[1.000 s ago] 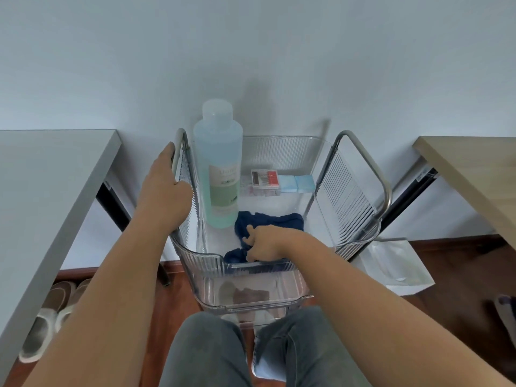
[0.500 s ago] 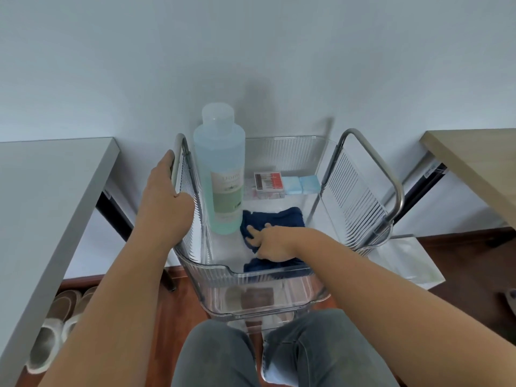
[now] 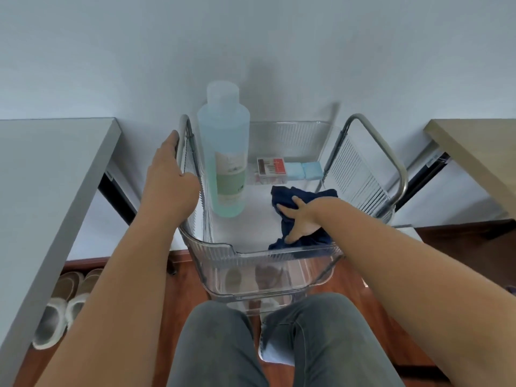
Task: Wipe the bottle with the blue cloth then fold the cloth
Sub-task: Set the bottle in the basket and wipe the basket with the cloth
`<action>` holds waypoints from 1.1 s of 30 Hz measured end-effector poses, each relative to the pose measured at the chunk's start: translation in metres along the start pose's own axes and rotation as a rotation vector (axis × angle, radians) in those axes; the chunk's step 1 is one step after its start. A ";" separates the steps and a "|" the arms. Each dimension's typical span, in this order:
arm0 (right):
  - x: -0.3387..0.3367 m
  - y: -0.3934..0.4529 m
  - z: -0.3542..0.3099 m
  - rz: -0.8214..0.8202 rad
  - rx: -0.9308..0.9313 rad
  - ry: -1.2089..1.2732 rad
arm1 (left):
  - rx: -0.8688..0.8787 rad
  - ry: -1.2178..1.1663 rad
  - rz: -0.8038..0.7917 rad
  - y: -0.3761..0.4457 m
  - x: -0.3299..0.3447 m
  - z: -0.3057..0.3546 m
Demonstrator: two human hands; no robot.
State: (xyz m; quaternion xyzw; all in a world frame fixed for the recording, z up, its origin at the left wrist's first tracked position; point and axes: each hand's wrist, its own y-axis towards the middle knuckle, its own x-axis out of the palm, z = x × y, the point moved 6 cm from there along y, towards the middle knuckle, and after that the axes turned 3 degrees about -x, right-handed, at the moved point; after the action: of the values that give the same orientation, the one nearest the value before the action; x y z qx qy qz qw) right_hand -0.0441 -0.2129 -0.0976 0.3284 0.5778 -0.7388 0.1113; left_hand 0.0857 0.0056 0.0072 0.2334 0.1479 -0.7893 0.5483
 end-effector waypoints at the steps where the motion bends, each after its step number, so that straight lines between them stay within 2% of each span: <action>1: -0.005 -0.001 0.008 -0.001 0.062 0.025 | 0.007 0.006 0.000 0.000 0.000 -0.001; 4: -0.009 -0.004 0.019 -0.021 0.217 0.017 | -0.002 -0.034 -0.014 0.002 0.004 -0.005; 6: -0.006 -0.008 0.010 -0.031 0.221 -0.022 | -0.056 -0.168 -0.029 0.004 0.007 -0.012; 11: 0.007 -0.011 -0.030 0.130 0.020 -0.076 | -0.128 -0.325 -0.009 0.006 0.011 -0.021; 16: -0.011 -0.016 -0.081 0.329 -0.113 0.195 | -0.108 -0.353 0.053 0.010 0.012 -0.026; 19: -0.023 -0.018 -0.116 0.448 -0.213 0.185 | -0.074 -0.383 0.062 0.008 0.010 -0.026; 25: -0.027 -0.018 -0.121 0.482 -0.347 0.128 | -0.032 -0.394 0.051 0.009 0.011 -0.027; 29: -0.023 -0.012 -0.085 0.475 -0.230 0.095 | -0.016 -0.377 0.044 0.006 0.008 -0.024; 33: -0.022 -0.014 -0.016 0.428 0.077 0.110 | 0.027 -0.349 0.045 -0.003 0.008 -0.022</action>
State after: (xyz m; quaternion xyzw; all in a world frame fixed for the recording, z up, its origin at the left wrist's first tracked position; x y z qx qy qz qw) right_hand -0.0298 -0.1986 -0.0749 0.4875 0.4716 -0.7007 0.2213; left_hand 0.0852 0.0110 -0.0152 0.1036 0.0345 -0.8072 0.5801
